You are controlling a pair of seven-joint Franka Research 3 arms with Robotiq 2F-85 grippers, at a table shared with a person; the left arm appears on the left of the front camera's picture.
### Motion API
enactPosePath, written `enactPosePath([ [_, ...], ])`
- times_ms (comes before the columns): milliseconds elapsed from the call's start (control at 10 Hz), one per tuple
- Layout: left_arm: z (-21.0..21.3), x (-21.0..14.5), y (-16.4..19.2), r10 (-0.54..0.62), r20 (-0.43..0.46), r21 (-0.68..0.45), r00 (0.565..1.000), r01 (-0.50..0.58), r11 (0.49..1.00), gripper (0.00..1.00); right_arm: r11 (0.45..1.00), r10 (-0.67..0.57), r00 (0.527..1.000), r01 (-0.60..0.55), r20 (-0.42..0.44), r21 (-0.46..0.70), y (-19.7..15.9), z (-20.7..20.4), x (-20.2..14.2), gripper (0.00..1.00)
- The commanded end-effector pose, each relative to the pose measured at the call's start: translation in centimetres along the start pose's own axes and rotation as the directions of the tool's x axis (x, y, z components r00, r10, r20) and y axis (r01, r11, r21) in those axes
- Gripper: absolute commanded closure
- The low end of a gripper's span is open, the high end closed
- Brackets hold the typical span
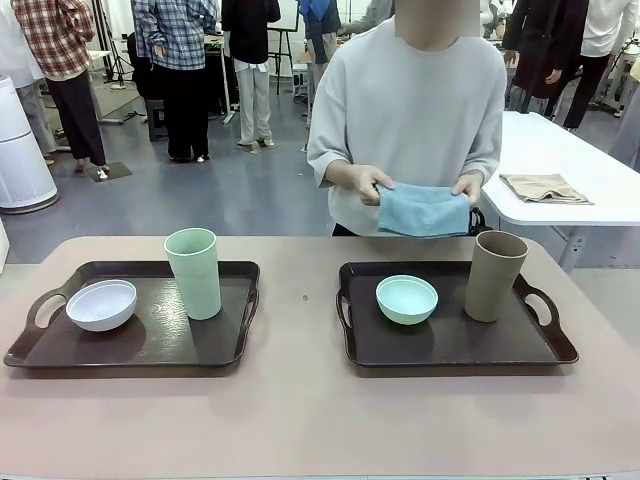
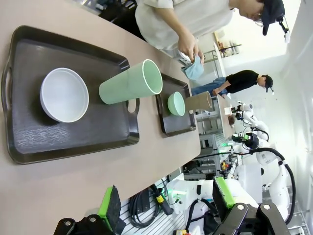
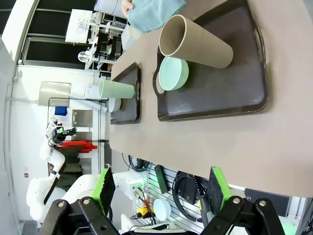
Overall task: Set up a tray with a mat and arrange the tableware.
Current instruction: Pick up the Picnic Bowl and Reusable plastic cup from the Handle tray in front of the human's position and hold them in the air.
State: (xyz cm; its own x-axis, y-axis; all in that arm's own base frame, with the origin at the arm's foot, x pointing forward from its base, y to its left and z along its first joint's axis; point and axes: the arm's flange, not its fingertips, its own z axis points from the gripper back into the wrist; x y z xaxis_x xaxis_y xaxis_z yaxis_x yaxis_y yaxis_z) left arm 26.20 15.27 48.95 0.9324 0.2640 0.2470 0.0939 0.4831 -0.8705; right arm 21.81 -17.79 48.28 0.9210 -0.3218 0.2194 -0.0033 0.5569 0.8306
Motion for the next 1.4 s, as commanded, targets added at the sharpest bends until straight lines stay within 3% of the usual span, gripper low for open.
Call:
enactPosePath([
  [0, 0.1, 0.1, 0.1, -0.023, 0.007, -0.023, 1.0, 0.024, 0.999, 0.0, 1.0, 0.013, 1.0, -0.013, 0.006, 0.026, 0.0, 0.0, 0.3, 0.0],
  [500, 0.0, 0.0, 0.0, 0.0, 0.0, 0.0, 1.0, 0.0, 1.0, 0.0, 1.0, 0.0, 1.0, 0.0, 0.0, 0.0, 0.0, 0.0, 0.0, 0.0],
  [700, -1.1, 2.6, -6.7, -0.084, -0.088, 0.163, 0.993, 0.097, 0.982, 0.0, 0.979, 0.15, 0.989, -0.147, -0.008, 0.141, 2.8, 0.7, 3.0, 0.0],
  [900, -2.3, 4.9, -12.9, -0.15, -0.143, 0.206, 0.978, 0.177, 0.962, 0.0, 0.962, 0.219, 0.976, -0.215, -0.001, 0.167, 3.3, 0.6, 5.5, 0.0],
  [1100, -5.4, 5.9, -19.2, -0.189, -0.194, 0.289, 0.963, 0.24, 0.927, 0.0, 0.883, 0.459, 0.888, -0.458, 0.011, 0.103, 3.1, -0.2, 7.8, 0.0],
  [1300, -10.6, 5.8, -24.8, -0.215, -0.27, 0.377, 0.938, 0.309, 0.873, 0.0, 0.775, 0.63, 0.777, -0.626, 0.015, -0.086, 2.7, -2.2, 9.7, 0.0],
])
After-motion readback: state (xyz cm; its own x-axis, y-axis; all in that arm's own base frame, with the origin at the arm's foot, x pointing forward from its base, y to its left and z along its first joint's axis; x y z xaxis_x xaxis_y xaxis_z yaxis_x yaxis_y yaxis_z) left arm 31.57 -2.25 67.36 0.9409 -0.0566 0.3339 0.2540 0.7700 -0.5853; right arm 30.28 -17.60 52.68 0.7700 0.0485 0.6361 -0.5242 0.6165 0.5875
